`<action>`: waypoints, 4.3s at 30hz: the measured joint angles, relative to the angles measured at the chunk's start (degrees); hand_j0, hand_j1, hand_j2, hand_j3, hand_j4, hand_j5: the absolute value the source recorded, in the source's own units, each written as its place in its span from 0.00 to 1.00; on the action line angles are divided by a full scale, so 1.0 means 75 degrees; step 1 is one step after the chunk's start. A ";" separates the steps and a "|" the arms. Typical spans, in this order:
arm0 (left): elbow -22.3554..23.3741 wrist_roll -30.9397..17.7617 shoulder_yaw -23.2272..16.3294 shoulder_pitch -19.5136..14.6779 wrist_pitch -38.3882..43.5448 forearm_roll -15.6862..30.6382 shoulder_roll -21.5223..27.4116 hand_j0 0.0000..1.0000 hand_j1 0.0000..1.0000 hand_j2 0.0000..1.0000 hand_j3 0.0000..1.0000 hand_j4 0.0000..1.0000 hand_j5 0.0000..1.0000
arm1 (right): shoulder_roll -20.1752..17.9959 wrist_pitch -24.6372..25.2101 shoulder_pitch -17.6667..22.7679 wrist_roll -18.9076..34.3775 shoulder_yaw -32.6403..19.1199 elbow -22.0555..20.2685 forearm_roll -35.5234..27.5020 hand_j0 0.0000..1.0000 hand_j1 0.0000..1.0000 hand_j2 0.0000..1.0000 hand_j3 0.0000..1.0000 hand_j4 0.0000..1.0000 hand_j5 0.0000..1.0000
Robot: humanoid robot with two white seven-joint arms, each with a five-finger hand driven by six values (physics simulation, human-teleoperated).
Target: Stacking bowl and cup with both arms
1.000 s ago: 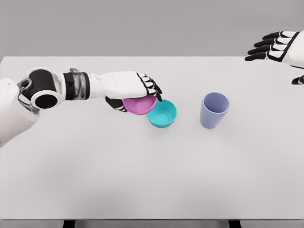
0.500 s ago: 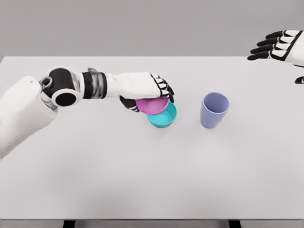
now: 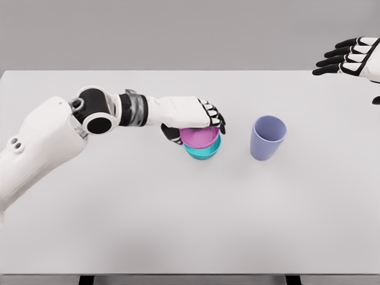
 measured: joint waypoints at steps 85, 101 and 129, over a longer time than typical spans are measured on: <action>-0.1750 0.0002 0.4587 0.4348 -0.1543 0.6090 0.4173 1.00 1.00 1.00 1.00 1.00 1.00 | 0.2738 0.0005 -0.3023 -0.0001 0.5499 0.1942 0.1871 1.00 1.00 1.00 1.00 1.00 1.00; -0.1645 0.0002 0.4595 0.4348 -0.1543 0.6074 0.4172 1.00 1.00 1.00 1.00 1.00 1.00 | 0.2776 0.0005 -0.3023 -0.0001 0.5624 0.1990 0.1983 0.84 0.84 0.84 0.84 0.84 0.84; -0.1612 0.0002 0.4595 0.4348 -0.1543 0.6072 0.4160 1.00 1.00 1.00 1.00 1.00 1.00 | 0.2950 0.0002 -0.3070 0.0000 0.5286 0.2001 0.1932 0.61 0.61 0.61 0.61 0.61 0.61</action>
